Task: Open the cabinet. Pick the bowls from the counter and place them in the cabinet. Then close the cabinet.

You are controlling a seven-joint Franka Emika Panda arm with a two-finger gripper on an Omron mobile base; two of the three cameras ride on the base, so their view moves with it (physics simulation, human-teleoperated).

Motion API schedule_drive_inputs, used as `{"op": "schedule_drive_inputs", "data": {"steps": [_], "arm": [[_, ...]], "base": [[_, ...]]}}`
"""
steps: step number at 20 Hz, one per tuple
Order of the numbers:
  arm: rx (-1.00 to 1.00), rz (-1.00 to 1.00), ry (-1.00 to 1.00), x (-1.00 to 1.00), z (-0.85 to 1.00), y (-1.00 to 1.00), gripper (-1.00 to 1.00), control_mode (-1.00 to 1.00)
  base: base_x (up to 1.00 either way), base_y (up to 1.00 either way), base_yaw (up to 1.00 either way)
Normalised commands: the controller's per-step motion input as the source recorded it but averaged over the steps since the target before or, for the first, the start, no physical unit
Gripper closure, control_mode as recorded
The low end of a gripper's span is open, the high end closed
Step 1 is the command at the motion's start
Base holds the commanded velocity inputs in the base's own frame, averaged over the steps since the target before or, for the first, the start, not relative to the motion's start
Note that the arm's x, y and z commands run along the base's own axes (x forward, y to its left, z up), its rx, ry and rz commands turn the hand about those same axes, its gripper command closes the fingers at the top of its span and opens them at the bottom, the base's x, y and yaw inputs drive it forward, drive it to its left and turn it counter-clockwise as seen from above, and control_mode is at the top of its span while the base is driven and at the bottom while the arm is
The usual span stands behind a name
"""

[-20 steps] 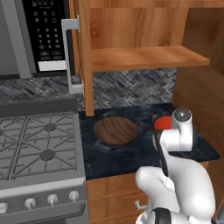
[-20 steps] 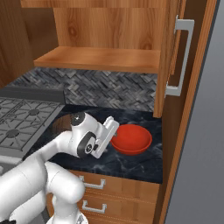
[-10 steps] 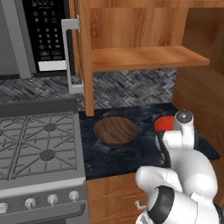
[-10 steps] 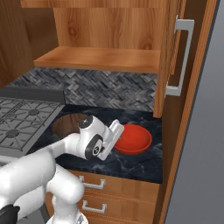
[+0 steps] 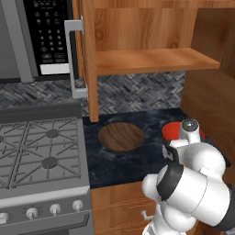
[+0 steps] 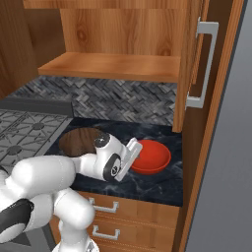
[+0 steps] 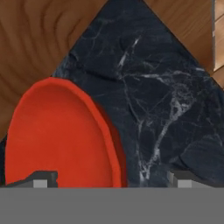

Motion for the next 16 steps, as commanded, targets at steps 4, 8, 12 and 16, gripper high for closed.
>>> {"op": "schedule_drive_inputs", "data": {"steps": [4, 8, 12, 16], "arm": [[0.0, 0.0, -0.01, 0.13, -0.35, 0.0, -1.0, -1.0], [0.0, 0.0, -0.03, 0.03, -0.24, -0.01, -1.0, -1.0], [0.0, 0.0, -0.06, 0.0, -0.15, -0.03, -1.0, -1.0], [0.0, 0.0, -0.06, 0.0, -0.15, -0.03, -1.0, -1.0]], "base": [[0.0, 0.0, 0.0], [0.0, 0.0, 0.0], [0.0, 0.0, 0.0], [0.0, 0.0, 0.0]]}}
